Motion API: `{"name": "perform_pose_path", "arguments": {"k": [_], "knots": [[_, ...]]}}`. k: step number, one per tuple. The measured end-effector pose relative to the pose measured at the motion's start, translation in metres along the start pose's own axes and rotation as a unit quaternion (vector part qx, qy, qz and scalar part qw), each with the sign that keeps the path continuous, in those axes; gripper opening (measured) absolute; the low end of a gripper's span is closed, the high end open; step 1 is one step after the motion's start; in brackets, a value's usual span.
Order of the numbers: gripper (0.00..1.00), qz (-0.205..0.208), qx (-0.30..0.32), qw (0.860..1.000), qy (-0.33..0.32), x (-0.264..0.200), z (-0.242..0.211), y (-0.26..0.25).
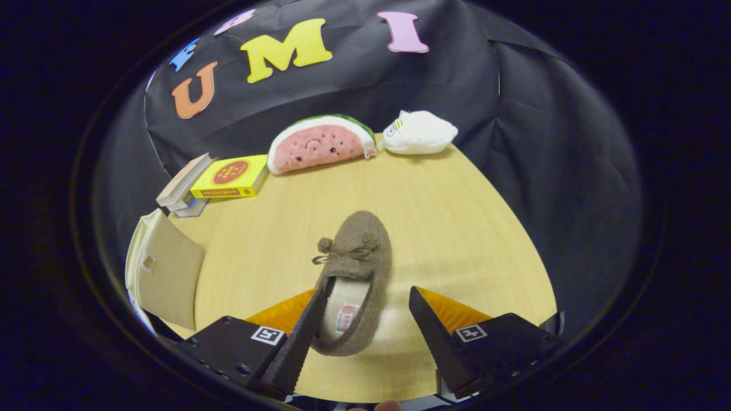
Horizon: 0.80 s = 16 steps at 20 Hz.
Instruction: Open the storage box then place both shoes into the box .Put the left shoe in first, then the right shoe, with the right side of both shoes facing outward in a uniform manner.
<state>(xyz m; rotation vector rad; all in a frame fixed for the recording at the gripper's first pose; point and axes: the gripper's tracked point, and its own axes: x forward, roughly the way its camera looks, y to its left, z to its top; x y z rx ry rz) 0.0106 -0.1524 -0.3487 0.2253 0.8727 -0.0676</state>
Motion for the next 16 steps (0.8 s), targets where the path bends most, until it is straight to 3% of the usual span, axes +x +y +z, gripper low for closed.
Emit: {"name": "perform_pose_path", "arguments": {"k": [5, 9, 11, 13, 16], "knots": [[0.92, 0.01, 0.024, 0.999, 0.032, 0.041, -0.007, -0.005], [0.52, 0.01, 0.077, 0.995, 0.06, 0.054, -0.013, -0.006], [0.22, -0.009, 0.083, 0.994, 0.071, 0.053, -0.016, -0.01], [0.0, -0.017, 0.1, 0.992, 0.076, 0.051, -0.013, -0.011], [0.0, -0.01, 0.147, 0.985, 0.086, 0.042, -0.015, -0.002]]}}
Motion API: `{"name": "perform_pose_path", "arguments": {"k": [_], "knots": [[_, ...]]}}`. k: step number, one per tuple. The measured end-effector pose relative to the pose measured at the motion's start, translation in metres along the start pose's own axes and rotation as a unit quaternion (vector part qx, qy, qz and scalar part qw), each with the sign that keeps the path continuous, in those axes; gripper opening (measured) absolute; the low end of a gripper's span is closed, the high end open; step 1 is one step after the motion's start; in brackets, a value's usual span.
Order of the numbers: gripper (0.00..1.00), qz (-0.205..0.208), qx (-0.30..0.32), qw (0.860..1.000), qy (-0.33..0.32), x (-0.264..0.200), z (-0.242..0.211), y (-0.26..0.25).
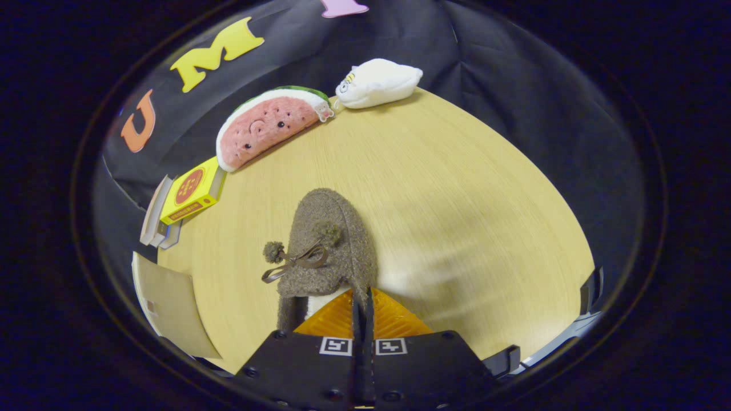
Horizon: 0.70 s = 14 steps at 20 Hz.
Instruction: Open the storage box then place both shoes into the box .Put the left shoe in first, then the right shoe, with the right side of both shoes facing outward in a uniform manner.
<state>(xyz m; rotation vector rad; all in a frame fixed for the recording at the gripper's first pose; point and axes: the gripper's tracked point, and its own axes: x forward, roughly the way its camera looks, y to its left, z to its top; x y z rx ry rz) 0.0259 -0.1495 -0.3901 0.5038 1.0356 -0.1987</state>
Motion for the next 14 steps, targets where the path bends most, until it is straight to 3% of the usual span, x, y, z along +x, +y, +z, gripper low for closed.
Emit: {"name": "perform_pose_path", "arguments": {"k": [6, 14], "knots": [[0.0, 0.013, 0.039, 0.999, -0.006, -0.061, -0.017, 0.047], [0.0, 0.057, 0.022, 0.998, -0.031, -0.16, -0.053, 0.224]]}}
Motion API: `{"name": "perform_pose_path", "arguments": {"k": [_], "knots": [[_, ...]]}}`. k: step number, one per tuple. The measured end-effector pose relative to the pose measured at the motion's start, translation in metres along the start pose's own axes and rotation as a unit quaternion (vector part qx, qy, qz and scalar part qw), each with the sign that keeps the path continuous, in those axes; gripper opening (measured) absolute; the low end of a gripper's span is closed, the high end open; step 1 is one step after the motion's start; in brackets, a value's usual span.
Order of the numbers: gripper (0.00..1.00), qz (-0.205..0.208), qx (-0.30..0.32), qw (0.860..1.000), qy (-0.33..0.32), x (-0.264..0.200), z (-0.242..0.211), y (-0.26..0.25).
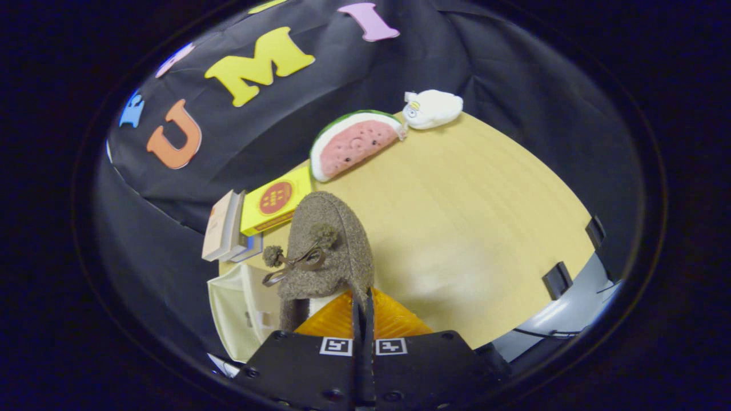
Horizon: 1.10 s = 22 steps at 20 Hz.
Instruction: Open the storage box then place both shoes into the box .Put the left shoe in first, then the right shoe, with the right side of both shoes facing outward in a uniform manner.
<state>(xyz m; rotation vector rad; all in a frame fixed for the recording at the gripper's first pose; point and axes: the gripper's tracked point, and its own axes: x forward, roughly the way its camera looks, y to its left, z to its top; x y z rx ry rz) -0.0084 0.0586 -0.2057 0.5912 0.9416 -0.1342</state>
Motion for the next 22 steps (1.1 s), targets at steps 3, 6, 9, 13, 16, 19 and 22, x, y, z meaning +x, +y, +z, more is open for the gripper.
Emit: {"name": "perform_pose_path", "arguments": {"k": [3, 6, 9, 13, 16, 19, 22], "knots": [[0.0, 0.013, -0.031, 0.999, -0.021, -0.011, -0.014, 0.073], [0.0, 0.012, -0.063, 0.998, -0.027, -0.007, -0.039, 0.131], [0.0, -0.002, -0.09, 0.996, -0.026, 0.006, -0.068, 0.166], [0.0, -0.041, -0.124, 0.991, -0.025, 0.027, -0.1, 0.178], [0.0, -0.063, -0.139, 0.988, -0.023, 0.036, -0.114, 0.174], [0.0, -0.075, -0.149, 0.986, -0.029, 0.041, -0.118, 0.171], [0.16, -0.054, -0.154, 0.986, -0.019, 0.045, -0.126, 0.181]]}}
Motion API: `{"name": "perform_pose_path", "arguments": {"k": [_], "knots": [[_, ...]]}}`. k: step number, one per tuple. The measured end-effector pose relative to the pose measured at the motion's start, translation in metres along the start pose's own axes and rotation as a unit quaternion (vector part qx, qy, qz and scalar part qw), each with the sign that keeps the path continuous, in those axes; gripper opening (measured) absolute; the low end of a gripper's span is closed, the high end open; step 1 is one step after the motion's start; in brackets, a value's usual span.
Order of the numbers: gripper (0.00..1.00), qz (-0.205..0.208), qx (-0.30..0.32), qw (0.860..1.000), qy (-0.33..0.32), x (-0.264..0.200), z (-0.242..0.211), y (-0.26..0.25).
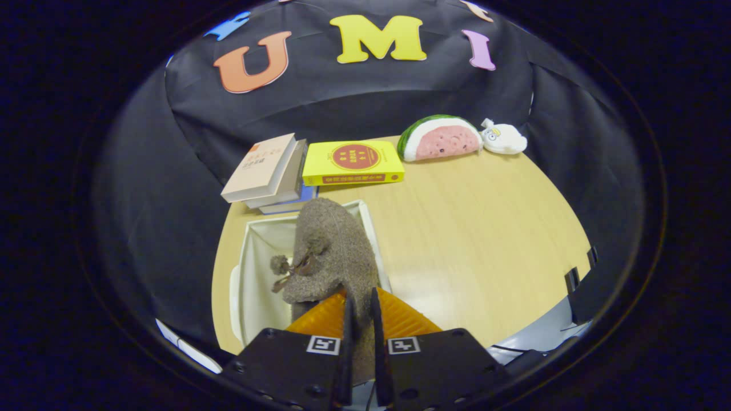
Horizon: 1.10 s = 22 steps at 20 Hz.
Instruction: Open the storage box then place both shoes into the box .Put the left shoe in first, then the right shoe, with the right side of both shoes facing outward in a uniform manner.
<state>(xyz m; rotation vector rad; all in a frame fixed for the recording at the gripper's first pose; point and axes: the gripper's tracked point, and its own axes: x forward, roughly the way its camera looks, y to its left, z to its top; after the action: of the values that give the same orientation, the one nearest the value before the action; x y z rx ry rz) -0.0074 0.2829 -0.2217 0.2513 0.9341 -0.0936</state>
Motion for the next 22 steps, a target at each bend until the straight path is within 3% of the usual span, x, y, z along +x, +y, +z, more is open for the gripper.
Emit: {"name": "perform_pose_path", "arguments": {"k": [2, 8, 16, 22], "knots": [[0.35, 0.016, 0.003, 1.0, 0.008, -0.002, -0.008, 0.008], [0.73, 0.027, -0.019, 0.999, -0.029, -0.026, 0.004, -0.002], [0.87, 0.022, -0.039, 0.989, -0.141, -0.079, 0.06, -0.066], [0.9, 0.001, -0.019, 0.967, -0.253, -0.132, 0.132, -0.171]]}}
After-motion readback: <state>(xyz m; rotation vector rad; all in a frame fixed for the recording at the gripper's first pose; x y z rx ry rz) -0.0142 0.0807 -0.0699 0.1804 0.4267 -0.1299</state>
